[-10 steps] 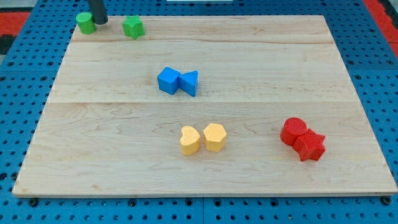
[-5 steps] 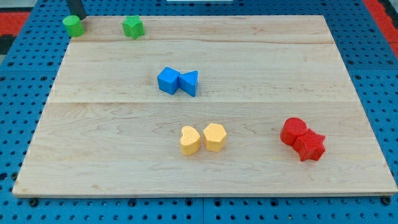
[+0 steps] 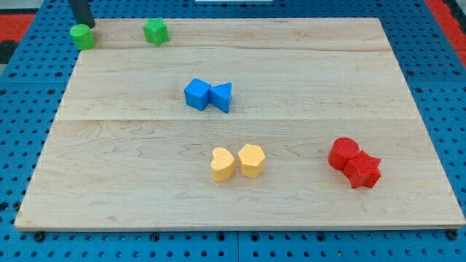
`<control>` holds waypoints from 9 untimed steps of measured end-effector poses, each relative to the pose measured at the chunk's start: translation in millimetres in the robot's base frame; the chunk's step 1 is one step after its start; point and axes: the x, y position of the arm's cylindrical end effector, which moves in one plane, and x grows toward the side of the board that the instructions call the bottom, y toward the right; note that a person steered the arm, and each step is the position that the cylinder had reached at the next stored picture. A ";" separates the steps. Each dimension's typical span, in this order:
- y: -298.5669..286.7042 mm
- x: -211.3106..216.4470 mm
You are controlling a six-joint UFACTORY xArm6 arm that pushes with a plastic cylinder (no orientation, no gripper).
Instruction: Push the green circle parallel to the blue blocks
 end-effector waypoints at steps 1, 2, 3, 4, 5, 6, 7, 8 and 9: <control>-6.2 -3.4; -19.9 -8.6; -17.0 12.9; 7.8 52.7; 62.2 87.9; 74.2 96.1; 64.2 117.1; 74.6 145.0; 102.6 122.5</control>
